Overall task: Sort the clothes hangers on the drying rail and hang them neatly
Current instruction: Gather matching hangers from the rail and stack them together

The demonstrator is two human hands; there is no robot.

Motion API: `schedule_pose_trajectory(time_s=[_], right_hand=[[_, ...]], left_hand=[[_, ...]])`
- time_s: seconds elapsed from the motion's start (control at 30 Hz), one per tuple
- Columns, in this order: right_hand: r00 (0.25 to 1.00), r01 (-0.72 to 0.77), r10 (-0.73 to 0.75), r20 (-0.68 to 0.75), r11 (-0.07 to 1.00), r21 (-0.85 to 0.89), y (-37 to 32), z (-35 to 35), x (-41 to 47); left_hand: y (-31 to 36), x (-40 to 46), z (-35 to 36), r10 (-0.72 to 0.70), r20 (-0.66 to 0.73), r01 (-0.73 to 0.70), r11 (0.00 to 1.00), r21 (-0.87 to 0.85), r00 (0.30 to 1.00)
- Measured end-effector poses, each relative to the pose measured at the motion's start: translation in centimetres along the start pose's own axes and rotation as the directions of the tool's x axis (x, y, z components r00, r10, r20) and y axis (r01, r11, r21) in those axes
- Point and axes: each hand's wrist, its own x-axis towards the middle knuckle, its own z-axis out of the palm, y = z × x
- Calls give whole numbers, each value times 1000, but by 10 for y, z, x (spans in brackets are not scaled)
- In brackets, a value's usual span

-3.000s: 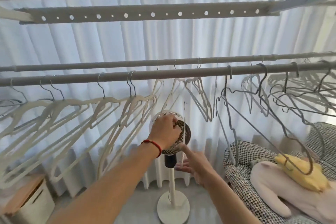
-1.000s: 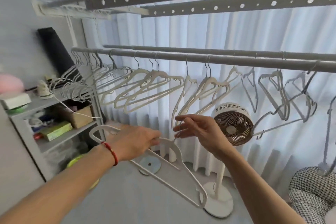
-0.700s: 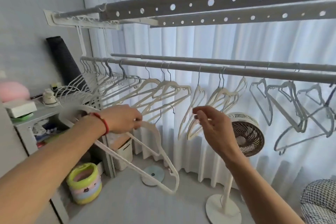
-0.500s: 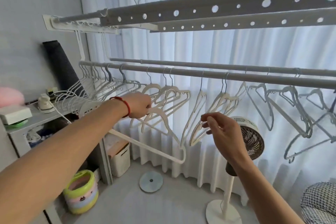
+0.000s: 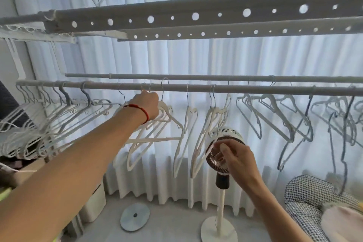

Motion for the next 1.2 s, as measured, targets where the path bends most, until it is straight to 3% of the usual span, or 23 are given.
schedule_pose_trajectory(time_s=[0.2, 0.3, 0.4, 0.47, 0.5, 0.57, 0.63, 0.7, 0.77, 0.9, 1.0, 1.13, 1.2], right_hand=[[967, -198, 186, -176, 979, -53, 7, 6, 36], [937, -287, 268, -225, 956, -55, 14, 5, 66], [917, -311, 261, -300, 941, -132, 22, 1, 109], [897, -342, 258, -360, 920, -193, 28, -7, 140], [876, -384, 280, -392, 897, -217, 32, -12, 156], [815, -509, 360, -455, 820, -262, 42, -24, 183], [752, -611, 428, -501, 739, -286, 48, -36, 204], [745, -616, 367, -558, 698, -364, 53, -47, 218], [789, -550, 220, -574, 670, -499, 63, -58, 229], [860, -424, 98, -500, 682, -596, 87, -80, 246], [908, -392, 195, -371, 706, -590, 102, -86, 259], [954, -292, 294, -67, 850, -438, 108, -77, 268], [942, -316, 333, 47, 924, -213, 107, -71, 272]], left_hand=[[10, 7, 38, 86, 53, -85, 996, -25, 995], [14, 1, 33, 78, 54, -82, 994, 77, 995], [47, -12, 12, 181, -233, -163, 982, 92, 956], [86, -18, 4, 318, -386, -398, 905, -148, 866], [110, -17, 4, 381, -391, -501, 822, -271, 838], [160, -8, 9, 494, -291, -573, 736, -362, 819], [204, 11, 24, 516, -150, -536, 784, -313, 843], [235, 38, 40, 474, -29, -464, 844, -268, 880], [255, 67, 54, 407, 41, -388, 892, -231, 912], [272, 118, 80, 218, 106, -200, 967, -160, 970], [279, 141, 96, 142, 103, -123, 978, -171, 985], [287, 156, 106, 63, 118, -40, 982, -185, 991], [288, 161, 108, 40, 132, -16, 984, -178, 990]])
